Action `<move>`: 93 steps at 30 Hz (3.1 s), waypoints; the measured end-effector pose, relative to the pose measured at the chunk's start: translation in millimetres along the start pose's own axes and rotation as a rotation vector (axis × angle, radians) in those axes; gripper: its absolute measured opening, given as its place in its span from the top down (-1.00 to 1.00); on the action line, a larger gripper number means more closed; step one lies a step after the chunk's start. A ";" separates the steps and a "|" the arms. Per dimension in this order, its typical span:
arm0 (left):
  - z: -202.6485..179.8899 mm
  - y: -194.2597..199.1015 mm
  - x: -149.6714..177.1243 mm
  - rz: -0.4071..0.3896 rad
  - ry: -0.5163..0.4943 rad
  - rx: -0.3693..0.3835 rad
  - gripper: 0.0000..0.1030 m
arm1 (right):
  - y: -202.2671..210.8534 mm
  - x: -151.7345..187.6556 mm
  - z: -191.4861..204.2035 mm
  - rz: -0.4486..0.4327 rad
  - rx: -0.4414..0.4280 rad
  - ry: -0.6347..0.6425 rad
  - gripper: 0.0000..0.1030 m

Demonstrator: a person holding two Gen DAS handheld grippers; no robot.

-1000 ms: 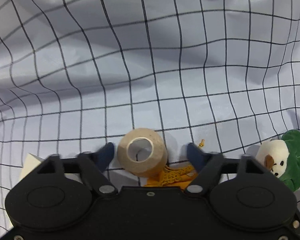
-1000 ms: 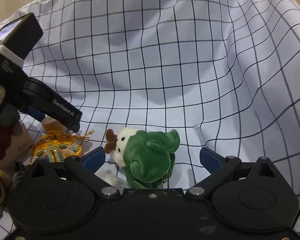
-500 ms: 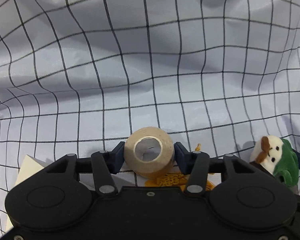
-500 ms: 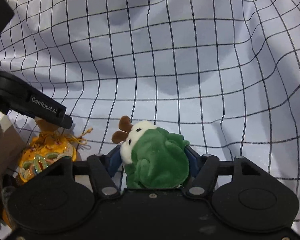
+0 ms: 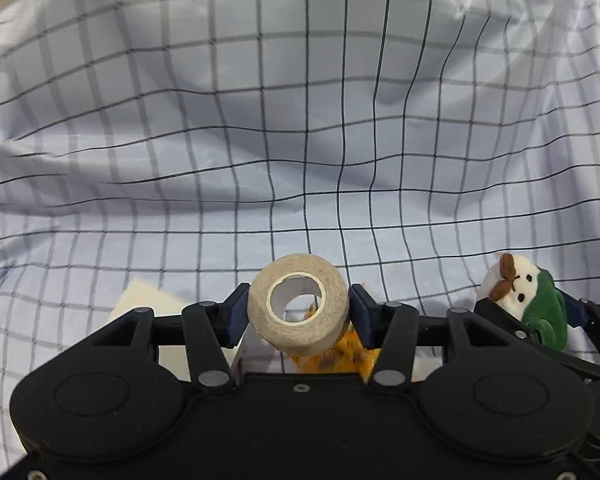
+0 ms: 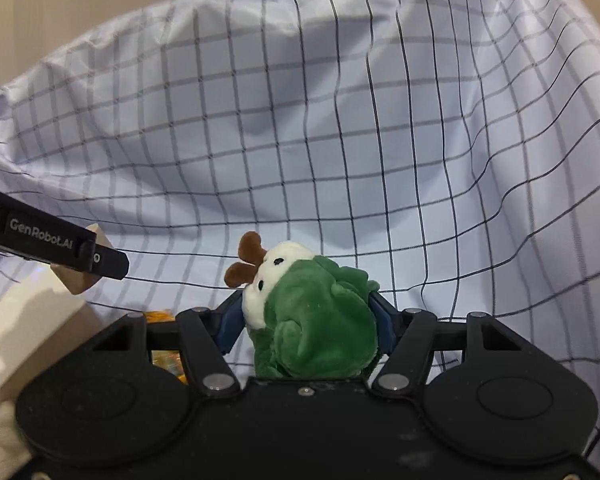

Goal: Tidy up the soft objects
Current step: 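Carry the green plush and beige tape roll over the woven basket, then open the right gripper to drop the plush while the left releases the tape roll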

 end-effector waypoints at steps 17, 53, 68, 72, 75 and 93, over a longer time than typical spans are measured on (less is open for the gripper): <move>-31.2 171.2 112.5 -0.205 -0.114 -0.036 0.02 | 206.3 62.3 9.6 -0.211 -0.093 0.031 -0.23; -31.4 193.4 310.3 -0.092 0.127 -0.133 0.02 | 309.4 217.2 -9.6 0.005 -0.147 -0.050 -0.23; -23.1 182.8 322.4 -0.058 0.155 -0.143 0.02 | 286.5 229.4 3.7 0.135 -0.152 -0.024 -0.23; -23.9 182.3 324.2 -0.055 0.149 -0.142 0.02 | 281.1 231.2 5.6 0.160 -0.156 -0.019 -0.24; -24.4 181.8 324.6 -0.054 0.146 -0.142 0.02 | 279.1 231.9 7.5 0.170 -0.159 -0.012 -0.24; -20.5 185.1 326.0 -0.065 0.161 -0.147 0.02 | 279.0 232.5 10.8 0.173 -0.187 0.000 -0.34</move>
Point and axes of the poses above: each gripper's, at about its wrist camera, not at the fingertips, and y roughly against the way its jaws point, z to its left, x to its underside, the point moved 1 cm from there along -y, roughly the way its jaws point, and after that the axes turned 12 degrees about x, right-handed, at the moved point
